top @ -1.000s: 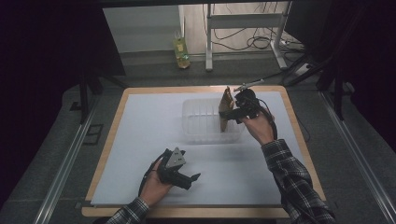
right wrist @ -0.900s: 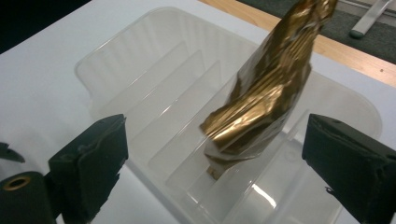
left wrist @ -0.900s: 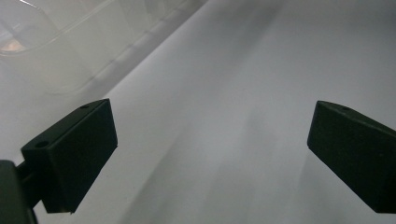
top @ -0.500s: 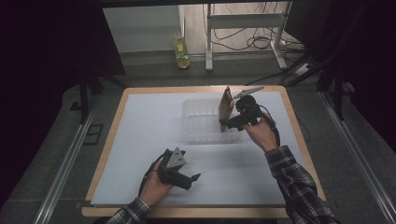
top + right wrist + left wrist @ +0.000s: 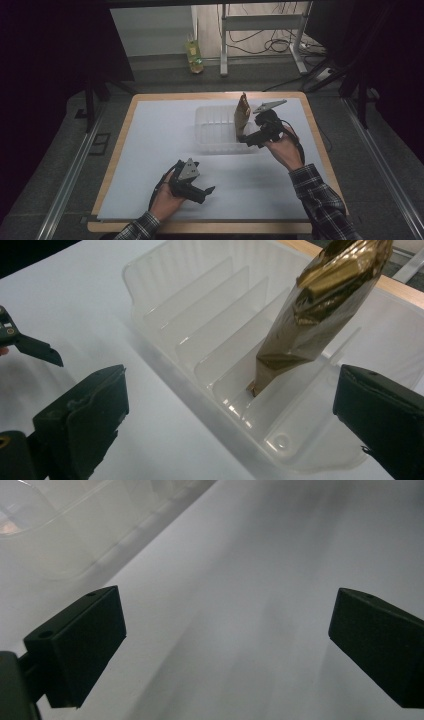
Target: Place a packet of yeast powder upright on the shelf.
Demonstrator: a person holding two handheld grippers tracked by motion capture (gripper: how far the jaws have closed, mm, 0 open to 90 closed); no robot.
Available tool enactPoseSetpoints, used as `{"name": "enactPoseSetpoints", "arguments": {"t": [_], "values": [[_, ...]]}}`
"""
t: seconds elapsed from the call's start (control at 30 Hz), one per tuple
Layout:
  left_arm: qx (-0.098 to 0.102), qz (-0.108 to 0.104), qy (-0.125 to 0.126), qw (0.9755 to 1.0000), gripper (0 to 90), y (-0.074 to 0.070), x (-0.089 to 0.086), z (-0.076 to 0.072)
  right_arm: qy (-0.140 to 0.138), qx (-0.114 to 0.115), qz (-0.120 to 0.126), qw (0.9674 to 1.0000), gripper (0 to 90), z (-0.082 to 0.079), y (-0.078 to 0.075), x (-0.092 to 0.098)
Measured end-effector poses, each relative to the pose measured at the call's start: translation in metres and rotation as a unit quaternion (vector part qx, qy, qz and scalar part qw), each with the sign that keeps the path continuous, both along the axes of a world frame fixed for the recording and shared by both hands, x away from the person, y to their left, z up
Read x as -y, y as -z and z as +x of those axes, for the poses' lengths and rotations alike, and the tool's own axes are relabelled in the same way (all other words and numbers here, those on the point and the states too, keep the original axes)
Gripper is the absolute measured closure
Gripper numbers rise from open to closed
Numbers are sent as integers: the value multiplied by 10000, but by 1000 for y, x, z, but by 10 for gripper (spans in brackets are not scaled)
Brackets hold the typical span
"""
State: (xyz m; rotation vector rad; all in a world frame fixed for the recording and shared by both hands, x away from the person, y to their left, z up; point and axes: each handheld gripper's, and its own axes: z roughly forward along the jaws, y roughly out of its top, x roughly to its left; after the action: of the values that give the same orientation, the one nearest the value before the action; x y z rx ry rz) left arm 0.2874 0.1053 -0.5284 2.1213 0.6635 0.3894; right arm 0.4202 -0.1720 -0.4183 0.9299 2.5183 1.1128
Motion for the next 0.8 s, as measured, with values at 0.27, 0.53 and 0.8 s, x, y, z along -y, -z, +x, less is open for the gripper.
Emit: {"name": "enactPoseSetpoints", "arguments": {"t": [0.27,0.53,0.8], "values": [[-1,14,2,10000,19,0,0,0,-43,89,-17,9999,16,-9,4,4],[-19,35,9,10000,21,0,0,0,-65,150,-31,9999,16,-19,11,8],[-20,22,-5,10000,21,0,1,0,-103,183,-62,9998,16,-26,18,10]]}}
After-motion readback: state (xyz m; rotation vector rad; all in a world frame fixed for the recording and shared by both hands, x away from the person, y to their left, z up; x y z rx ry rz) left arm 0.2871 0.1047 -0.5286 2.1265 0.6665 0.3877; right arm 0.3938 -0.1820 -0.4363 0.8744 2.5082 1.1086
